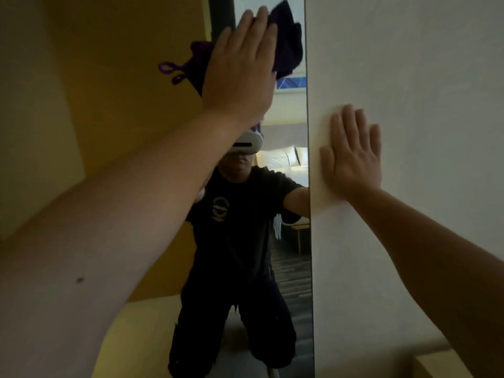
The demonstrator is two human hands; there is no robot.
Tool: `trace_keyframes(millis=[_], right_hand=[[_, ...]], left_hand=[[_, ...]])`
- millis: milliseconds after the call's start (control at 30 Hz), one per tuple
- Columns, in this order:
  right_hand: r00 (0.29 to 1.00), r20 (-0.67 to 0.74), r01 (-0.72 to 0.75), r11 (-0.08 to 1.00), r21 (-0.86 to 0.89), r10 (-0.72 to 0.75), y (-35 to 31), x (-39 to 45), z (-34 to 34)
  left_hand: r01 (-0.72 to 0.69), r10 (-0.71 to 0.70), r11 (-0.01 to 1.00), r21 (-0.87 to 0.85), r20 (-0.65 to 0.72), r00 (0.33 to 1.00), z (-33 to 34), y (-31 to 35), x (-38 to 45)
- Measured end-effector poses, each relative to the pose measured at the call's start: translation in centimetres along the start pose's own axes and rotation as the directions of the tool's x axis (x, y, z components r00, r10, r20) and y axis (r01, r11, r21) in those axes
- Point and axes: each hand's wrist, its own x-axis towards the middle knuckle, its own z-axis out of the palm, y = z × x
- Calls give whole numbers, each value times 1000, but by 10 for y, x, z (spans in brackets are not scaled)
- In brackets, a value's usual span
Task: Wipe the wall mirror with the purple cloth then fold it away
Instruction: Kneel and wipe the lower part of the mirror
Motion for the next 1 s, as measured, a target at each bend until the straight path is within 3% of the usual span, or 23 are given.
trace_keyframes(millis=[100,200,333,567,733,900,1000], right_hand=[[999,-46,25,1000,12,-25,1,0,4],[995,-80,56,998,23,-54,3,-1,6],[993,-105,56,997,49,-51,4,-1,6],[1000,25,-12,996,83,10,-10,-6,-16],[995,101,-48,959,280,20,-19,-33,-34],[996,-59,-26,887,461,60,-67,-100,-32],[991,-122,103,861,498,-48,-110,-140,-20]], left_hand=[[-246,246,969,-6,9,969,18,28,-57],[-449,457,888,-96,83,886,31,66,-153],[-558,571,821,-125,232,788,50,98,-274],[-550,566,824,-135,229,792,48,101,-299],[-464,532,832,-304,204,822,30,90,-293],[-228,301,904,-361,161,940,-3,50,-293],[-134,173,944,-301,108,979,-30,12,-304]])
